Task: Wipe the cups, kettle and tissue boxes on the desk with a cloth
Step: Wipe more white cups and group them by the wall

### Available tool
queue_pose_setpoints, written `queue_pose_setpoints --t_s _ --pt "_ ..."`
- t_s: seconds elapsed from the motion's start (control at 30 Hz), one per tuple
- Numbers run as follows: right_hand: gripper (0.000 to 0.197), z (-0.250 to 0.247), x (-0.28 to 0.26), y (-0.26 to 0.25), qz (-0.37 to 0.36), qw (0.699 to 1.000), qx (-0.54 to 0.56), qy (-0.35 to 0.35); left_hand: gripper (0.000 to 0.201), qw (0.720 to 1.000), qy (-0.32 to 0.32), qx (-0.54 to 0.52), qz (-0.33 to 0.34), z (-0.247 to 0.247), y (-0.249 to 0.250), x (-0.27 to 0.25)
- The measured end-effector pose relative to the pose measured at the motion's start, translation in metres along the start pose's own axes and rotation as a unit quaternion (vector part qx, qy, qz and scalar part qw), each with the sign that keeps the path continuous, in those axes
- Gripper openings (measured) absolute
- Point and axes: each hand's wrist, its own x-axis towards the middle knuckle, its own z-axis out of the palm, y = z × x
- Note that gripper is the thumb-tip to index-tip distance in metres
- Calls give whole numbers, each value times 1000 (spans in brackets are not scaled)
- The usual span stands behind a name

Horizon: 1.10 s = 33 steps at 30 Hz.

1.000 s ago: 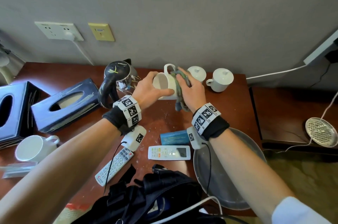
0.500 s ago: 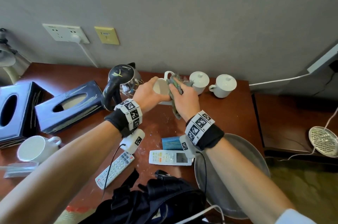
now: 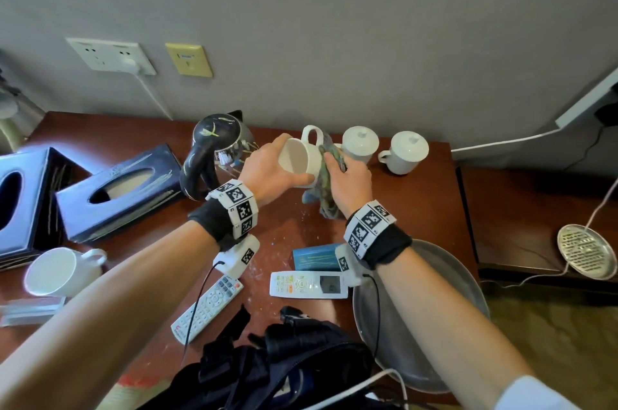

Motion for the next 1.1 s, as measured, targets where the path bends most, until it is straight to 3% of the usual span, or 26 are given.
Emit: queue_pose_setpoints --t_s 0.1,0.17,0.23,0.27,0.37,0.43,0.6,0.8,0.9,0.97,1.1 --pt "28 -8 16 9 134 984 120 -6 87 999 -12 -48 11 5 -3 -5" --pt "27 -7 20 10 214 936 278 -17 93 994 -18 -105 13 7 -4 -7" --pt "29 -7 23 8 243 903 353 -25 98 989 -40 -140 1 8 -6 -6" --pt "29 -7 24 7 244 900 360 -23 101 987 -56 -149 -9 8 -8 -5" --pt "18 -5 21 6 205 925 321 -8 103 967 -95 -227 -61 4 -11 -4" --pt "14 -3 17 10 166 941 295 -1 89 946 -97 -296 -90 3 -11 -4" --pt "21 -7 8 7 45 981 188 -4 74 946 -100 -297 -78 5 -12 -5" --pt "33 -13 0 -4 -86 991 100 -39 46 944 -102 -310 -54 -5 0 -7" --pt "43 -15 1 -3 -177 982 47 -42 48 950 -55 -303 -49 -5 7 -7" --pt "44 -15 2 -1 -139 986 78 -43 57 959 -21 -280 -41 -3 7 -6" --pt "32 -12 7 6 8 980 199 -27 68 982 -1 -186 -8 -2 6 -11"
